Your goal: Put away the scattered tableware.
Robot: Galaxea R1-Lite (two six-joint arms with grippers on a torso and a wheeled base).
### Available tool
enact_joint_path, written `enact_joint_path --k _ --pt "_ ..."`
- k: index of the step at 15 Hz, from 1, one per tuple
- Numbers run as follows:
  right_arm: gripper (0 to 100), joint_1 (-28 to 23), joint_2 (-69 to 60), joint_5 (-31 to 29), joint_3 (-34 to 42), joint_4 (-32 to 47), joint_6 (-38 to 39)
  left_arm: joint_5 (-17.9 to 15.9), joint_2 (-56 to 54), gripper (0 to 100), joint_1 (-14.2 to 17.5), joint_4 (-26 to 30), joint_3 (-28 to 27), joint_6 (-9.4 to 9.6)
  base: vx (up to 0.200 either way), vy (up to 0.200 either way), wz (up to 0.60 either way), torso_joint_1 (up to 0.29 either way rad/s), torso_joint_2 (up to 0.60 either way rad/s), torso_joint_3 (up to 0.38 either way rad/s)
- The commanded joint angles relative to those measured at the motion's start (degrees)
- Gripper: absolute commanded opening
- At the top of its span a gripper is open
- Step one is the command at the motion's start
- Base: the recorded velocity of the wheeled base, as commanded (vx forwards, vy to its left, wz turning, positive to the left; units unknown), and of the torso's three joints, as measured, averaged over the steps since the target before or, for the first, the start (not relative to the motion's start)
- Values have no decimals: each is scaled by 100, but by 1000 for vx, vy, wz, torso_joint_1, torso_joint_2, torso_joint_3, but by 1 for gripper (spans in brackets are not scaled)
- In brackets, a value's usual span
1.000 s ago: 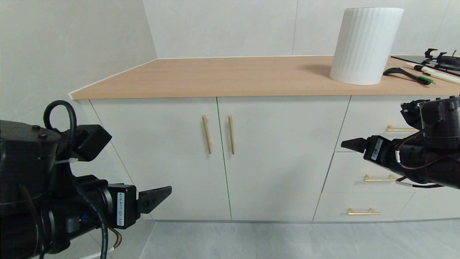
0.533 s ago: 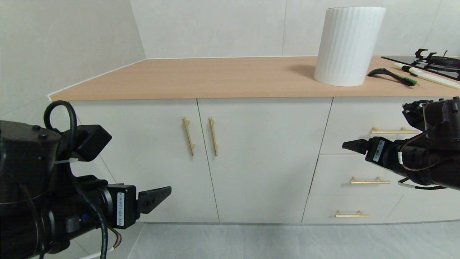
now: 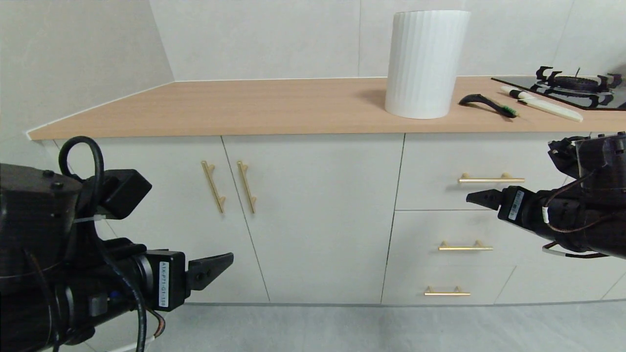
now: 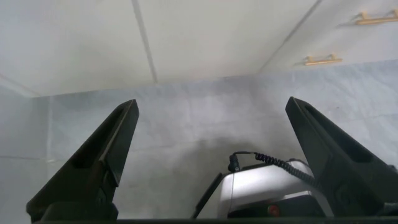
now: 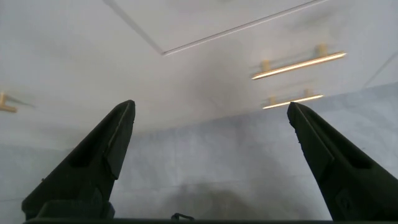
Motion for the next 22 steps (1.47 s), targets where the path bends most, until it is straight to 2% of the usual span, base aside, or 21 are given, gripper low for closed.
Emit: enact_joint_path --k 1,4,10,13,14,15,17,18,20,22 --pt "100 3 7 0 0 -6 -4 1 -3 100 -1 -3 -1 -4 0 -200 0 2 2 2" --pt "100 3 7 0 0 -6 5 1 -3 100 -1 -3 -1 -4 0 -200 0 6 6 2" --pt "100 3 -177 -140 123 -23 -206 1 -90 100 -1 -3 -1 -4 0 0 0 0 0 0" --pt "100 3 -502 -501 255 -23 -364 10 -178 100 52 -3 -10 -4 0 0 0 0 0 0" --pt "100 3 -678 -668 387 -32 -514 81 -222 100 184 -3 -10 5 0 0 0 0 0 0" --pt "100 47 -959 -905 659 -58 -602 300 -372 100 325 -3 17 5 0 0 0 0 0 0" --pt "100 126 -1460 -1063 984 -67 -795 581 -679 100 456 -3 140 49 0 0 0 0 0 0" --pt "100 135 -2216 -1072 1380 -67 -988 634 -1180 100 720 -3 509 163 0 0 0 0 0 0" --pt "100 109 -3403 -1072 1837 -58 -1445 669 -2121 100 922 -3 1221 181 0 0 0 0 0 0" --pt "100 109 -4554 -1072 2118 47 -1955 661 -3131 100 1230 15 1678 233 0 0 0 0 0 0"
